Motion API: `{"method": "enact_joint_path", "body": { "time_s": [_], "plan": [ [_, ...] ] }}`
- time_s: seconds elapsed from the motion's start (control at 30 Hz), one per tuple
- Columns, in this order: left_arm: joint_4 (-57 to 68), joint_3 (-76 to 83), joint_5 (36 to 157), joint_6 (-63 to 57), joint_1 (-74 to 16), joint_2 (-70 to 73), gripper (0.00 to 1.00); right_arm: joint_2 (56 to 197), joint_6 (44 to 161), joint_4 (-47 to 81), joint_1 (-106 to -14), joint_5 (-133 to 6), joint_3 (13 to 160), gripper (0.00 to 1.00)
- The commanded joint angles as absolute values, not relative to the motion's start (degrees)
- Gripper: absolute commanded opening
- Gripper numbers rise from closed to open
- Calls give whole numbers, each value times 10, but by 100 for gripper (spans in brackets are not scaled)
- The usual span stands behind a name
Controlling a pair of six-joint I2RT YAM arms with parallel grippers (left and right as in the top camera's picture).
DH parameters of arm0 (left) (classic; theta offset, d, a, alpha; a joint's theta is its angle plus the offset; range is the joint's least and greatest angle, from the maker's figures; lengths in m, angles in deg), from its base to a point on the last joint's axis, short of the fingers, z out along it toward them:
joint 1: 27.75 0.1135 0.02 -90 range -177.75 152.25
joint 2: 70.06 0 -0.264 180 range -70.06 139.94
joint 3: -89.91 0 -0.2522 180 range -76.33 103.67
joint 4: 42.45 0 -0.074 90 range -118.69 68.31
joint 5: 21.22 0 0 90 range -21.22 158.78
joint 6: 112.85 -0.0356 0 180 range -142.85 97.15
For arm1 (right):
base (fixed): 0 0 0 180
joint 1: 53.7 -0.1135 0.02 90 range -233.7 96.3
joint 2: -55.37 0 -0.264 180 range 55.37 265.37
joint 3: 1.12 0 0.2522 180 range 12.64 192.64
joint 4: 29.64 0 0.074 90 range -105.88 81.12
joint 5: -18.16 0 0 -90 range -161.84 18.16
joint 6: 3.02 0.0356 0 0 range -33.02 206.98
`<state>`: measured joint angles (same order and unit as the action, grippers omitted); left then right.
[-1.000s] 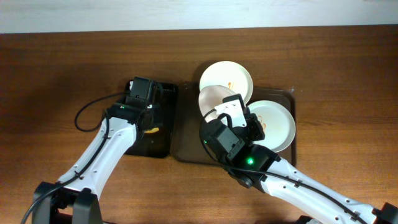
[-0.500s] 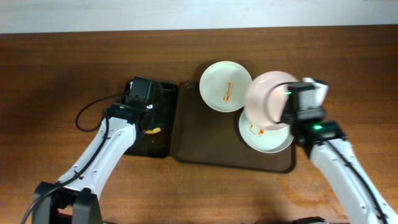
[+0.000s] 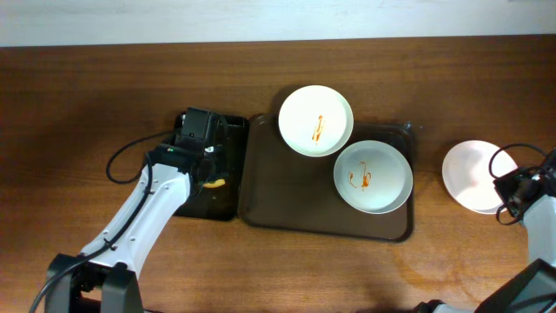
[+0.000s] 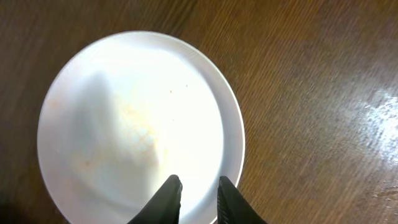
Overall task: Clean dirty plates on tray and stack at the side
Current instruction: 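Lift the cleaned plate with the right gripper and place it right of the tray, then grasp the next sauce-smeared plate rim with the right gripper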
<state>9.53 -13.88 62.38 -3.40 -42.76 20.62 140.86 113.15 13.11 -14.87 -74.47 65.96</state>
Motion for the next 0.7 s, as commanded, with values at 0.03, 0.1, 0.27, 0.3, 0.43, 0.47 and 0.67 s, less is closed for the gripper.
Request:
{"method": "enact_joint_path", "body": {
  "time_s": [0.03,0.1,0.27,0.3,0.43,0.47,0.67],
  "plan": [
    [96,-138,626,-41,-425,210,0,1414,1096,129,-148,-655,671,18],
    [96,-138,626,-41,-425,210,0,1414,1038,137,-161,-603,671,6],
    [99,-138,633,-41,-425,210,0,1472,938,123,-274,-607,671,4],
    [100,-138,634,-41,-425,210,0,1495,928,118,-292,-608,671,4],
    [100,-138,634,-41,-425,210,0,1564,928,87,-360,-608,671,4],
    [100,-138,634,-41,-425,210,0,1571,928,77,-376,-609,671,4],
    [100,-138,634,-41,-425,210,0,1571,928,53,-445,-609,671,4]
  ]
}}
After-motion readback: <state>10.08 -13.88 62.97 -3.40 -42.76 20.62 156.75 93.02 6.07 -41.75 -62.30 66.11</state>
